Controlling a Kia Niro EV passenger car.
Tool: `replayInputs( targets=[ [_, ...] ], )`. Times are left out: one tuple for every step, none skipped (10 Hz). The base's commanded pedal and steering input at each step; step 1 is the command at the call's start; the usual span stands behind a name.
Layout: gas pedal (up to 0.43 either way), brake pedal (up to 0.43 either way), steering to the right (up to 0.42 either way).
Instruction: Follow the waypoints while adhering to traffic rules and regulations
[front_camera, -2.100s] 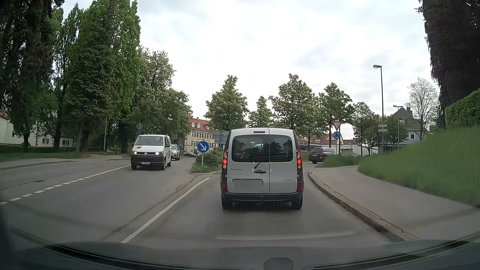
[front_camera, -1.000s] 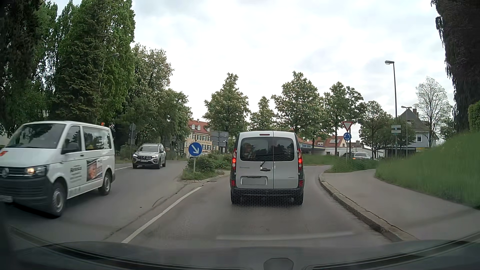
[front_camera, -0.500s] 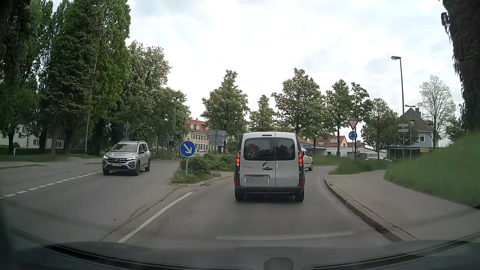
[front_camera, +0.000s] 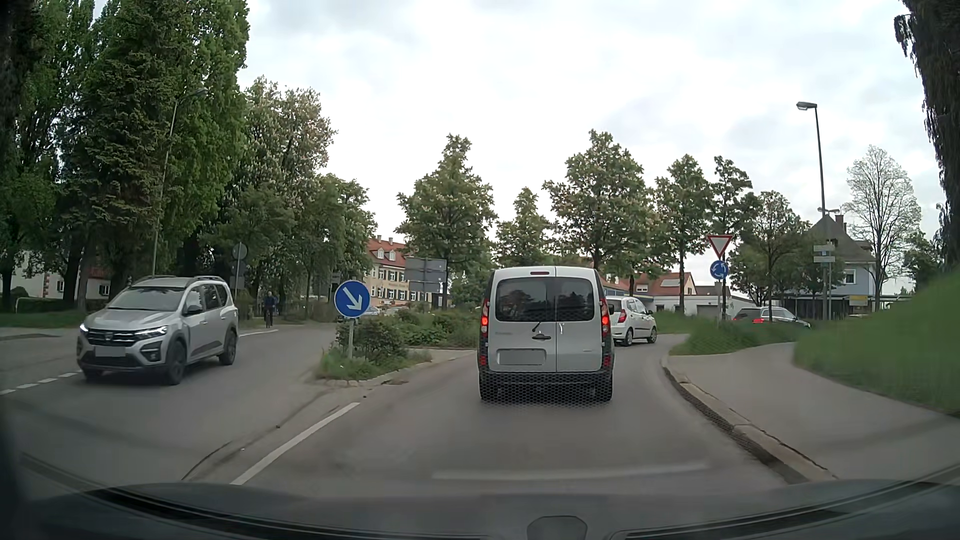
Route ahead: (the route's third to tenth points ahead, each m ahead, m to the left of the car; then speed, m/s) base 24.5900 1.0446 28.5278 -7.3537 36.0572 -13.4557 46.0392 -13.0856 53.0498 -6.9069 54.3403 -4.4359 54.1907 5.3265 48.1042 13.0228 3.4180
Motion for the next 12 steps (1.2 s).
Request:
replayInputs(
  targets=[
    [0.15, 0.0, 0.005],
    [0.15, 0.0, 0.007],
    [0.15, 0.0, 0.011],
    [0.13, 0.0, 0.015],
    [0.11, 0.0, 0.016],
    [0.098, 0.0, 0.016],
    [0.087, 0.0, 0.016],
    [0.087, 0.0, 0.017],
    [0.087, 0.0, 0.021],
    [0.087, 0.0, 0.028],
    [0.067, 0.0, 0.038],
    [0.059, 0.0, 0.043]
  ],
)
